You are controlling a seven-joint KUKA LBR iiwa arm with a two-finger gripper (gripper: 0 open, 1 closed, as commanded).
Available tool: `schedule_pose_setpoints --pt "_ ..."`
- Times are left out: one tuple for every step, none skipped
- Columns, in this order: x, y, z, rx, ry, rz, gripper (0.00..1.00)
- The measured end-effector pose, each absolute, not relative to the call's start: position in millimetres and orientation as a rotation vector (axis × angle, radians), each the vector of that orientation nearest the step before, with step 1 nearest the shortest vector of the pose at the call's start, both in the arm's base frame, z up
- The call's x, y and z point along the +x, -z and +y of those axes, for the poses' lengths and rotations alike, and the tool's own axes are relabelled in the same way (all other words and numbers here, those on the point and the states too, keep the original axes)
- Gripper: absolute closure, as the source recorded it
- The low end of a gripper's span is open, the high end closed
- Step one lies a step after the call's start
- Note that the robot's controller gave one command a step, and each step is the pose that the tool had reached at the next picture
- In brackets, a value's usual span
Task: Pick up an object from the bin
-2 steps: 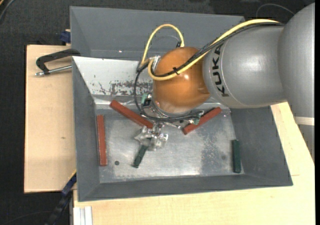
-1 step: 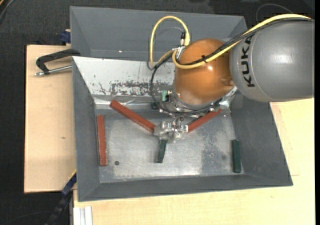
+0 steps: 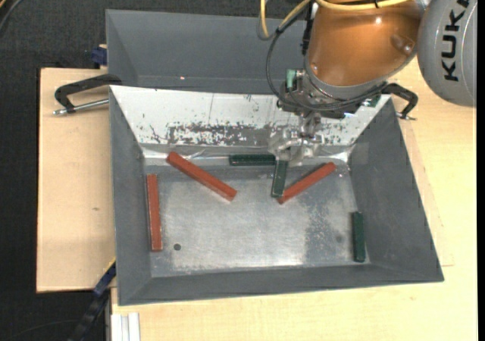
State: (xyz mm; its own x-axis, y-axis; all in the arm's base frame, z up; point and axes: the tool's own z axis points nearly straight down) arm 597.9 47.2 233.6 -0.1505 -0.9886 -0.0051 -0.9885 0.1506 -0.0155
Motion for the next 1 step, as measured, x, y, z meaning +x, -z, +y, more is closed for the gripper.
schedule_pose_setpoints --pt "578.1 -184.8 46.0 -1.975 -0.005 2.445 1.00"
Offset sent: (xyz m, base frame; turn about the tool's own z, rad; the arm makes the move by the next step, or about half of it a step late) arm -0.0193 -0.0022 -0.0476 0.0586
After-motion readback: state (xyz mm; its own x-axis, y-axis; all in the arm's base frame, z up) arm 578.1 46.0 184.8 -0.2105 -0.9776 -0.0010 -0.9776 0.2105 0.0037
